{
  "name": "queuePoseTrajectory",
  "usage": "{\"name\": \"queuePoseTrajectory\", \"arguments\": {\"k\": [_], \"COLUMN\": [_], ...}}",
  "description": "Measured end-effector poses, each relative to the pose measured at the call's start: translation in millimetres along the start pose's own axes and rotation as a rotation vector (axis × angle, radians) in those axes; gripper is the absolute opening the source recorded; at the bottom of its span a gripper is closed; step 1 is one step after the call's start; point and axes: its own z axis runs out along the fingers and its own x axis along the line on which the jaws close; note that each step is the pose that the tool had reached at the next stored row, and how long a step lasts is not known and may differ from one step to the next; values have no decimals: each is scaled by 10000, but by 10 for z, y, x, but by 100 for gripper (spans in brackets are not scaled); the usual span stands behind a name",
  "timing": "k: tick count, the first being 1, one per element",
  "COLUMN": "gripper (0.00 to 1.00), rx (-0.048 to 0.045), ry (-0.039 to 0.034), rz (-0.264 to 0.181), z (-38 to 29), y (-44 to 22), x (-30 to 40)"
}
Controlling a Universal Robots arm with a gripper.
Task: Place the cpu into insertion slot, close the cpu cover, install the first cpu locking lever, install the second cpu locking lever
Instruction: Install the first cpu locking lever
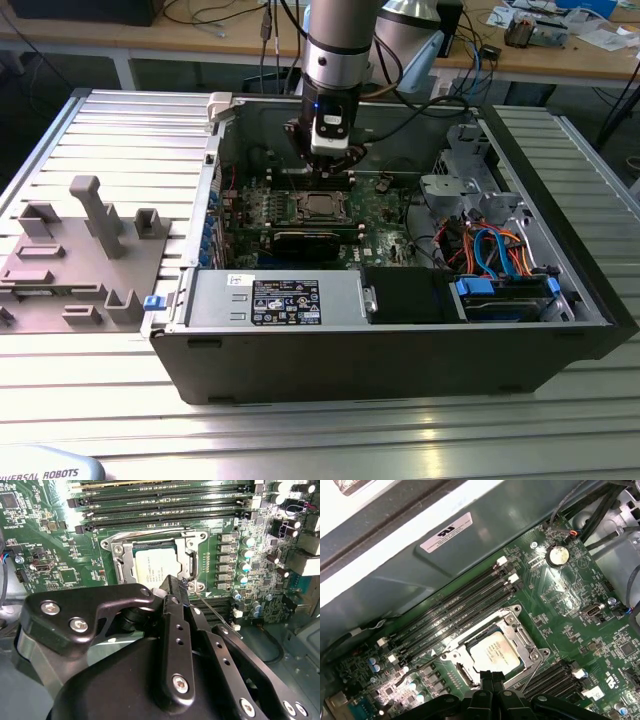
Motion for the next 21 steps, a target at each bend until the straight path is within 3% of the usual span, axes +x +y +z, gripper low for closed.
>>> {"name": "queuePoseTrajectory", "arguments": {"k": [5,21], "gripper": [11,11], "rx": [16,21], "ry": [-6,-8], "rz": [-411,-533], "z": [0,0], "y": [0,0], "x": [0,0]}}
